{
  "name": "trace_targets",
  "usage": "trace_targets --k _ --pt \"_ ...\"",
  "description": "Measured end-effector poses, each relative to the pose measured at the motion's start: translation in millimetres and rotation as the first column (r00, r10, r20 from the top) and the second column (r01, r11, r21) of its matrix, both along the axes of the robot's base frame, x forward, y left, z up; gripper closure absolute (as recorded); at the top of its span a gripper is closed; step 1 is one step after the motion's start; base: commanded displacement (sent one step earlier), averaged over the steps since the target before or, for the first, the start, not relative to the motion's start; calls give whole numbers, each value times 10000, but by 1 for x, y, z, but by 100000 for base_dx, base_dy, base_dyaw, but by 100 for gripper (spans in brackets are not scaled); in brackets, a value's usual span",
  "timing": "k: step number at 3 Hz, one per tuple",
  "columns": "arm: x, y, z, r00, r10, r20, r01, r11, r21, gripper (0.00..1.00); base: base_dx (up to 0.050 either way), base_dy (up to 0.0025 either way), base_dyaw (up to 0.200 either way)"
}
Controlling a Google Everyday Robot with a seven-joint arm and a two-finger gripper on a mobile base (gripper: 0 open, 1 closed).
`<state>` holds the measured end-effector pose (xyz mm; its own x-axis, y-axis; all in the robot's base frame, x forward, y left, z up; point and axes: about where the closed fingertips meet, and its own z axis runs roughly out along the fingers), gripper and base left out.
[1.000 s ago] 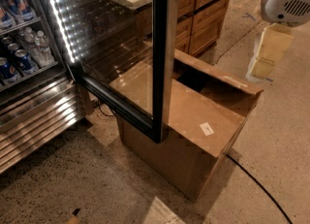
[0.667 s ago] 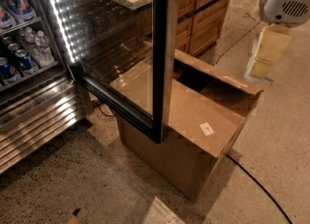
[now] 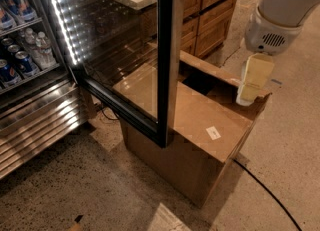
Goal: Close right fridge door
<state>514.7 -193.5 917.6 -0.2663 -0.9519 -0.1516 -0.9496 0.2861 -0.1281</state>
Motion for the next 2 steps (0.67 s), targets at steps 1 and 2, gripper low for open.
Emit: trace_targets --k 1,2 --pt "-5 7 -36 9975 187 -679 -190 9998 -30 0 0 0 0" --pt "-5 7 -36 9975 187 -678 -189 9998 -30 0 0 0 0"
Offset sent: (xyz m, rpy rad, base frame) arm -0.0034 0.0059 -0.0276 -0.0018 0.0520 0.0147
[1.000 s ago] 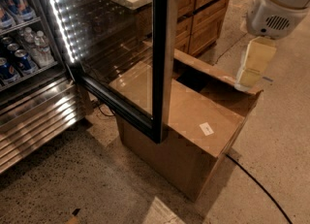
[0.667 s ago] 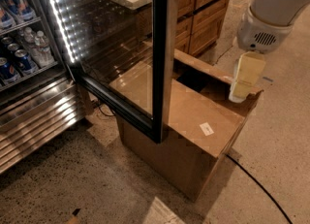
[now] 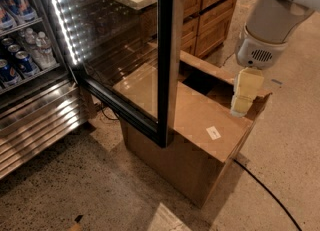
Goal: Close right fridge door
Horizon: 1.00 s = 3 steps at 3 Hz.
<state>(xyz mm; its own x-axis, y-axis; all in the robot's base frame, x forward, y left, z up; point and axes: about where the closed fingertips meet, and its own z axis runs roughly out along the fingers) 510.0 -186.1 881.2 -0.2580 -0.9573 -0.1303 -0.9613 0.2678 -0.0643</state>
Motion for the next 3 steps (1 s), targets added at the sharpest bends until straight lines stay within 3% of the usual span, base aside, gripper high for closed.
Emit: trace_targets --k 1,3 --pt "21 -6 14 9995 -279 165 281 9995 -115 0 0 0 0" --pt "87 -17 67 9906 -956 981 1007 9938 -475 0 0 0 0"
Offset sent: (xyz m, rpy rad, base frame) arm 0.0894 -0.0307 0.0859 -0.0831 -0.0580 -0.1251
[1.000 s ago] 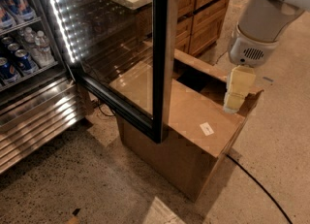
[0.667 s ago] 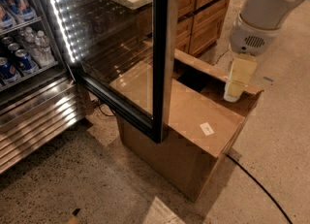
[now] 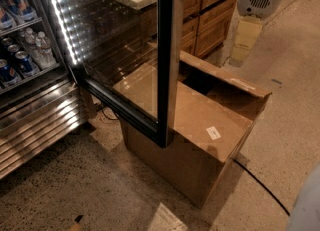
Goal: Close right fridge door
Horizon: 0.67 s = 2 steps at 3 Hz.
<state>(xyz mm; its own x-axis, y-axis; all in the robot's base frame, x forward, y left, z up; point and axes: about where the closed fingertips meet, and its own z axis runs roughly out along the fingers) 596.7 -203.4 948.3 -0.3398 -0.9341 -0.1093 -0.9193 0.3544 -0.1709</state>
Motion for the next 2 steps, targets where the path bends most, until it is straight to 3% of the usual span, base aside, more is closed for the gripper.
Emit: trace_targets --k 2 --pt "18 5 8 9974 -6 715 -10 9998 216 0 0 0 0"
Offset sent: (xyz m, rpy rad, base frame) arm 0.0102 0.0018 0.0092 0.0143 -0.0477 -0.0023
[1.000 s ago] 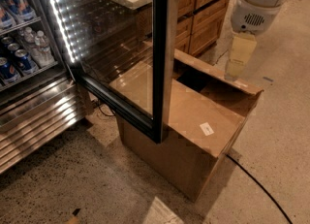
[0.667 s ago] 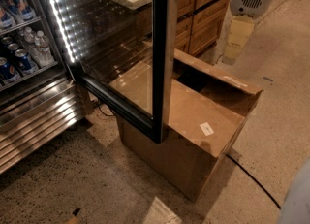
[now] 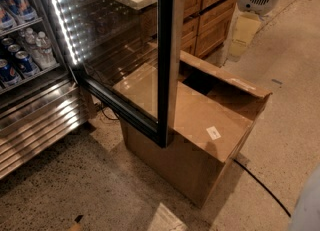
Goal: Close right fridge door
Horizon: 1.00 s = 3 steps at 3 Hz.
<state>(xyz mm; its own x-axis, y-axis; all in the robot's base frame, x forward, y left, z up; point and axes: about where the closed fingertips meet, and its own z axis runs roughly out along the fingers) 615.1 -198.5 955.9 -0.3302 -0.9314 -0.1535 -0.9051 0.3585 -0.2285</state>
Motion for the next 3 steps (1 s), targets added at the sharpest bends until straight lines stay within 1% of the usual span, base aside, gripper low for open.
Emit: trace_targets --k 1,2,3 --pt "8 6 -26 9988 96 -482 -92 9999 81 0 0 0 0" --pt "12 11 -66 9926 162 -1202 -144 9998 164 0 0 0 0" --pt "12 18 -101 9848 276 -1716 -234 9994 265 0 0 0 0"
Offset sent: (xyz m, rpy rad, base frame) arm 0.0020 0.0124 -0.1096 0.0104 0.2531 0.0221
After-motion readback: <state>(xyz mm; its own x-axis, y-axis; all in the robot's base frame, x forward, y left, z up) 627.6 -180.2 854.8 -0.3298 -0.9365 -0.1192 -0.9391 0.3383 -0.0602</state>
